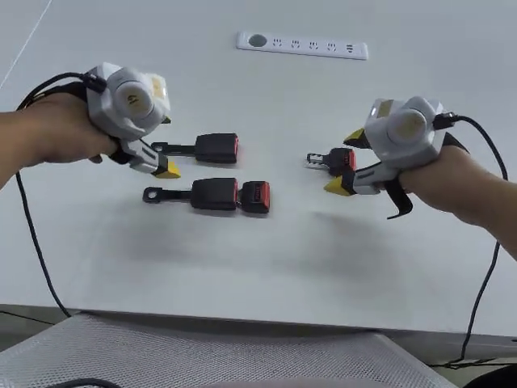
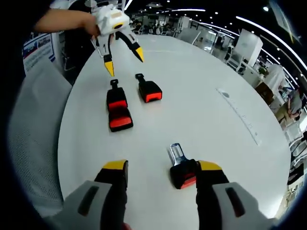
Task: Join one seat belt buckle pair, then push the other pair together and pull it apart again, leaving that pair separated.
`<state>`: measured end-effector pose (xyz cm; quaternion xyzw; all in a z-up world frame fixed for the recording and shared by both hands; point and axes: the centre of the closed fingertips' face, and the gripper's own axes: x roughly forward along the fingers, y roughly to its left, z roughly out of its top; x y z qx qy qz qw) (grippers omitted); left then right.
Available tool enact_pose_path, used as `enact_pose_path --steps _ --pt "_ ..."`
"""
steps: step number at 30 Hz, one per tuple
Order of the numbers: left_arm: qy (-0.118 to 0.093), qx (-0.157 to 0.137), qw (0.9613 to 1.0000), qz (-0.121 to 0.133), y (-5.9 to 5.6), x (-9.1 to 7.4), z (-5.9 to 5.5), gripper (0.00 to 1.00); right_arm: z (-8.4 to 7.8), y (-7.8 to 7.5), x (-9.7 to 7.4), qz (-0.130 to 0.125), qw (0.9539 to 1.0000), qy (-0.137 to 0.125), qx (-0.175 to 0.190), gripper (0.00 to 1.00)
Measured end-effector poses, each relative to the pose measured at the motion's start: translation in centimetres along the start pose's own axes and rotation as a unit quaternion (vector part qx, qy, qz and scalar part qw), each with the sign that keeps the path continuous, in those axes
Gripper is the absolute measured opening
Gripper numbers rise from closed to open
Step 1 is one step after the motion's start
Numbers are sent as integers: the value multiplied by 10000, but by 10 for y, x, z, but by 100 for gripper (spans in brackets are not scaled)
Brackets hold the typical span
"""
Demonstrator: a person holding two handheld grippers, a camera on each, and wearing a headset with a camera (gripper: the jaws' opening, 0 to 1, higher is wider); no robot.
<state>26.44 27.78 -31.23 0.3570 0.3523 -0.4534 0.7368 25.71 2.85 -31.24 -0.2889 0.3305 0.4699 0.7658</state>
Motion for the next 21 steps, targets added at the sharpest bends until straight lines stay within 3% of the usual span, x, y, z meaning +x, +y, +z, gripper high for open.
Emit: enact_pose_path --steps 6,13,21 --pt "-115 -466 9987 182 -22 -28 -20 71 8 12 -9 -198 9992 -252 250 67" --pt "-255 -972 9940 429 -26 -50 -32 78 7 17 -26 -502 9963 -450 537 77" --pt "-311 -1186 9906 611 -35 -61 -44 90 -7 26 -44 -677 9932 -514 790 86"
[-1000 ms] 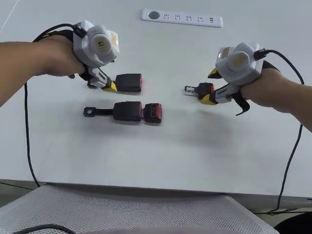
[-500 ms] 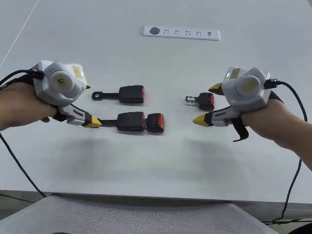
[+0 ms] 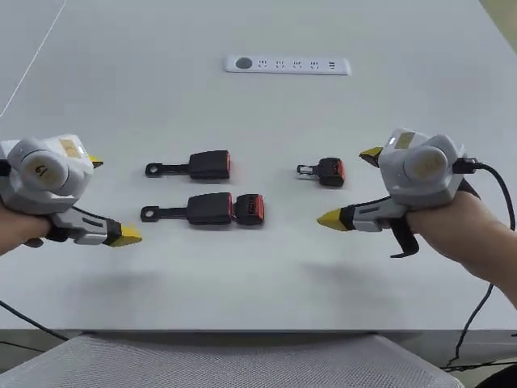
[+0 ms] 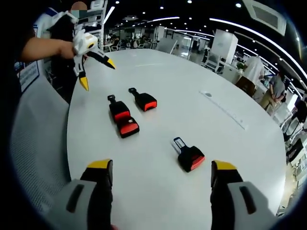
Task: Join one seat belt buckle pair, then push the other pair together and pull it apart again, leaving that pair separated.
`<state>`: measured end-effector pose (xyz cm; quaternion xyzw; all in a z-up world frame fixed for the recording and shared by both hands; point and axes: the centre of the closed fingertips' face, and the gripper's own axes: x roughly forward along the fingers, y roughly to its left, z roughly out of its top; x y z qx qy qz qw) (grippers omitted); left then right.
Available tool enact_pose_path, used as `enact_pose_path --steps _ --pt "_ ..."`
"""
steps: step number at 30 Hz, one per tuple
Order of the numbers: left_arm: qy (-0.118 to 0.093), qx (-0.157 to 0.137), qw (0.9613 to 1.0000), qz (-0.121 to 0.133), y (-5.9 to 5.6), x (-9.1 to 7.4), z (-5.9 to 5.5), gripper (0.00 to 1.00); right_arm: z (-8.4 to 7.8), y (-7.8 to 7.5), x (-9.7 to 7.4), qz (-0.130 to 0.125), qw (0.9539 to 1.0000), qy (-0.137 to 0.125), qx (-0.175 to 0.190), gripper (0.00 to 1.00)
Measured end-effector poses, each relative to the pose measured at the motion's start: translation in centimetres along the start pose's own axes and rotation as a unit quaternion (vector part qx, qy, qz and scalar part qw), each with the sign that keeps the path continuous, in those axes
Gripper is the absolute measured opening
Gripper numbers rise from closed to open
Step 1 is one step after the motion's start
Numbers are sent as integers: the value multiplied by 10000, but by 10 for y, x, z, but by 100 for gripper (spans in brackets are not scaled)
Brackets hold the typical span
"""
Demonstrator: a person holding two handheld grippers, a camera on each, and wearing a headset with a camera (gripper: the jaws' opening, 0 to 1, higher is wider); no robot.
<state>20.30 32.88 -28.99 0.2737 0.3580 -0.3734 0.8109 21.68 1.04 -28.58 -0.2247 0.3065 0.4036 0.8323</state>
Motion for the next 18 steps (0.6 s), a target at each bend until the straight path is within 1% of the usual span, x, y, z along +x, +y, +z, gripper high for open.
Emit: enact_pose_path --steps 2,3,7,9,11,14,18 --pt "-38 -171 9998 116 3 -3 -3 92 -4 0 -3 -46 10000 17 16 89" --pt "-58 -242 9996 149 4 -4 -5 93 -7 -1 -4 -131 9999 63 -14 90" --pt "-103 -446 9987 216 5 -7 -12 100 -9 -2 -9 -242 9997 52 79 95" --pt "-83 -536 9984 180 4 -9 -16 100 -8 0 -10 -264 9996 23 99 96" --pt "-86 -572 9981 223 5 -12 -19 100 -7 1 -11 -311 9994 -15 127 100" --pt "-90 -680 9972 296 6 -16 -23 100 -8 1 -10 -407 9991 42 101 100" --pt "-130 -781 9963 348 5 -18 -25 100 -5 4 -8 -399 9991 -3 173 100"
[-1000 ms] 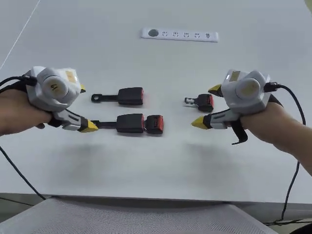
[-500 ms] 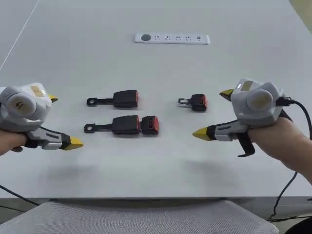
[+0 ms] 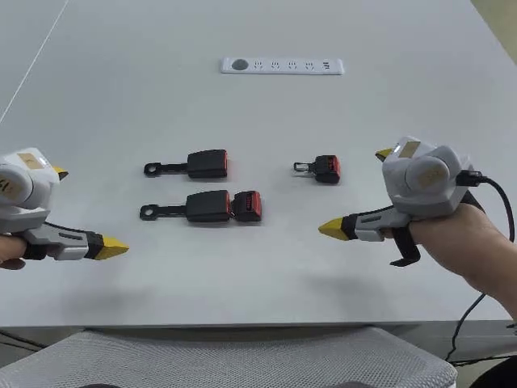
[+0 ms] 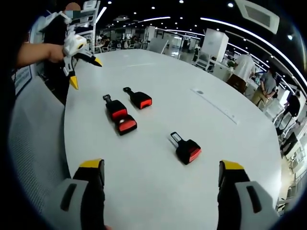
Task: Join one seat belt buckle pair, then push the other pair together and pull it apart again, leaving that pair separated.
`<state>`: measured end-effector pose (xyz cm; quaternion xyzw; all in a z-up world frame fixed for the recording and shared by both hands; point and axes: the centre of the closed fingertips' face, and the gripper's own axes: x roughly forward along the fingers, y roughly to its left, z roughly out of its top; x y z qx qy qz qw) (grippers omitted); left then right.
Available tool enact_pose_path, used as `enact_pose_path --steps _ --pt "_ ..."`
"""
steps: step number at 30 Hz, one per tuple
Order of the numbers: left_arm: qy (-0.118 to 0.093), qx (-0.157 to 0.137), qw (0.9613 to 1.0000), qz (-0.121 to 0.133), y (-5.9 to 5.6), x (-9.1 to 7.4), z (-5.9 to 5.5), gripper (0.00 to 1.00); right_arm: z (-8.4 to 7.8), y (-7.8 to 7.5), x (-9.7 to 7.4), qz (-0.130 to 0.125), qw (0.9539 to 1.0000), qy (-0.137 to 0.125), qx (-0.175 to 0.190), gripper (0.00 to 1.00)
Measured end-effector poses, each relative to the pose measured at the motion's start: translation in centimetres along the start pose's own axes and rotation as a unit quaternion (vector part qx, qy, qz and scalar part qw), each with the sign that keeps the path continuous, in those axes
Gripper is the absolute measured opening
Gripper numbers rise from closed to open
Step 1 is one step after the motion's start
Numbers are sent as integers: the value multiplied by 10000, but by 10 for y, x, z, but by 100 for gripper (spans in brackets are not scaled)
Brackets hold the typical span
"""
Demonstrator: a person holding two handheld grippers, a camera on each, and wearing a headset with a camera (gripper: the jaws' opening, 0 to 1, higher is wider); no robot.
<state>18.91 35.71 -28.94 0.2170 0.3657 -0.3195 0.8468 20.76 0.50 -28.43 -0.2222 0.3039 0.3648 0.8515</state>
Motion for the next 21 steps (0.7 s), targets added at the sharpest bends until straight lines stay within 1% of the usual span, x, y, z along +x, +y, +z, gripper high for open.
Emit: enact_pose_path --steps 7,12,16,21 --pt "-36 -129 9999 23 -5 -4 -4 100 0 5 -2 17 10000 -40 56 100" --pt "-14 -77 10000 29 -6 -5 -9 100 -1 9 -6 17 9999 -72 108 100" --pt "-84 -175 9998 62 -7 -7 -8 100 -3 12 -9 11 9999 -81 134 100" --pt "-153 -254 9995 96 -7 -9 -7 100 -8 13 -10 1 9998 -87 197 100"
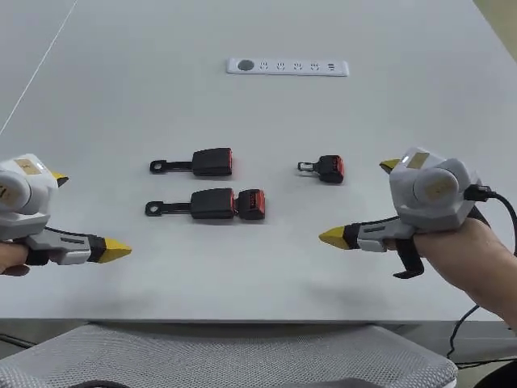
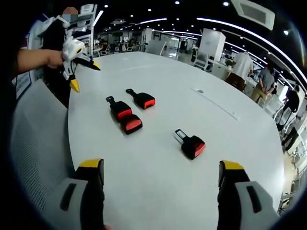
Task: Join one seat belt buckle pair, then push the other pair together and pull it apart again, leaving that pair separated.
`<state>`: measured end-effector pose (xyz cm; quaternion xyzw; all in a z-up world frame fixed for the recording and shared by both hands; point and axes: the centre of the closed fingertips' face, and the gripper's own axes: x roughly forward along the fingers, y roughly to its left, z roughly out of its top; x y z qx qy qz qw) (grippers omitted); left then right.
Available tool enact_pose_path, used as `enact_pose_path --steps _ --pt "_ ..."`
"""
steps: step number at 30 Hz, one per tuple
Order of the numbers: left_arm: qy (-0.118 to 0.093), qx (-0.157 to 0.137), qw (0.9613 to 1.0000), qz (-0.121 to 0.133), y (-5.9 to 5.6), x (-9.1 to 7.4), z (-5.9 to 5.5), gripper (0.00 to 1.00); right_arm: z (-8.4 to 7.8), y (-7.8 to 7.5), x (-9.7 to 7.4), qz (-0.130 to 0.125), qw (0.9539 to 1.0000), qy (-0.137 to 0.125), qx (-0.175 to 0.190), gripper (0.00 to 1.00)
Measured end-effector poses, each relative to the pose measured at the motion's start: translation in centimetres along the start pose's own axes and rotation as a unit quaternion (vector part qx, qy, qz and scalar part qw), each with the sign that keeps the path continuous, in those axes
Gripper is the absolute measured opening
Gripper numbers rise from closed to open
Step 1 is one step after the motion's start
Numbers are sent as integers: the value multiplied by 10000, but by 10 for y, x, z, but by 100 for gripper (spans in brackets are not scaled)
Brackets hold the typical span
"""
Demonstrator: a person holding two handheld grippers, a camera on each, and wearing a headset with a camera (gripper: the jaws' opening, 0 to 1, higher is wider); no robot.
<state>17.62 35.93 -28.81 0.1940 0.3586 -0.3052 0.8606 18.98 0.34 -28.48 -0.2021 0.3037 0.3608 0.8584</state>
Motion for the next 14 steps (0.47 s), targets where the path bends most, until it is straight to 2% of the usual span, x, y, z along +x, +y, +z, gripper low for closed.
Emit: enact_pose_path --steps 10,13,14 --pt "-151 -176 9997 74 3 -4 1 100 -10 0 -6 -14 9995 -70 292 100" --pt "-188 -224 9995 76 3 -5 2 100 -13 -1 -10 -71 9983 -98 575 100" --pt "-191 -232 9995 76 3 -6 2 100 -10 1 -11 -6 9976 -196 663 100"
